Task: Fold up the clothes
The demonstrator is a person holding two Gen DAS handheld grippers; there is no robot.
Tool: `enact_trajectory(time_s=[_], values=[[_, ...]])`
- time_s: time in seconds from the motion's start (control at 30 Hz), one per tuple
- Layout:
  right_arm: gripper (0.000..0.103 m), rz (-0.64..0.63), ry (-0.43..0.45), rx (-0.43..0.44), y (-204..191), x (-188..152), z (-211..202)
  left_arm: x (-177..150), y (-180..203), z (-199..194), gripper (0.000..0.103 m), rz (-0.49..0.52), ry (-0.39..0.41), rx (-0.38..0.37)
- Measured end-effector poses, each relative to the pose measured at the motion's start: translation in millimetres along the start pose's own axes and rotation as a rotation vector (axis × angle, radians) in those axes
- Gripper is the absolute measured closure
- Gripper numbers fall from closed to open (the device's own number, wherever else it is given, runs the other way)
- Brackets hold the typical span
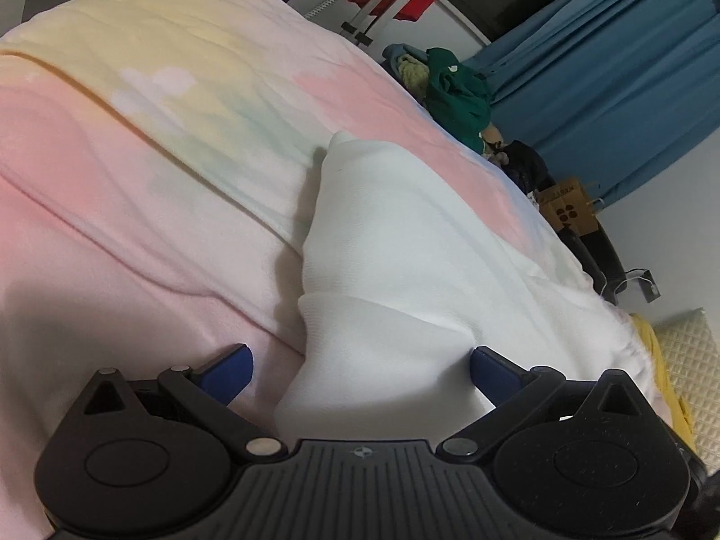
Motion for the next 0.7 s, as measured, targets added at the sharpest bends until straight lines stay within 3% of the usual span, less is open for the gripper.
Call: enact_trajectory(time_s=[0.13, 0.33, 0.4, 0.57, 0.67, 0.7], values=[[0.043, 0.202, -0.049, 0.083, 24, 5, -5, -4, -3, -7, 0.0, -0.026, 0.002, -0.017], [0.027, 0.263, -0.043, 0.147, 26, 8, -16, -5, -5, -10, 0.0, -0.061, -0.001, -0.059], [0.025, 0.224, -0.048, 0.155, 19, 8, -16, -6, -5, -9, 0.001, -0.058, -0.004, -0.066], [0.025, -0.068, -0.101, -0.017, 1, -8, 13, -8, -4, -7, 0.003, -0.038, -0.011, -0.064], [0.026, -0.121, -0.096, -0.053, -3, -16, 24, -8, -4, -4, 0.005, -0.034, -0.015, -0.075], [0.034, -0.141, -0.079, -0.051, -7, -15, 20, -8, -4, -4, 0.006, -0.031, -0.014, -0.076]])
Point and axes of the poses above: each gripper's, at about its wrist camera, not at the fingertips, and z roughly the way its jaws point, y to its right, x to its top, the point moved 6 cm from there along z, roughly the way its jaws point, and after that the axes turned 2 degrees about -z, right-handed, at the moved point
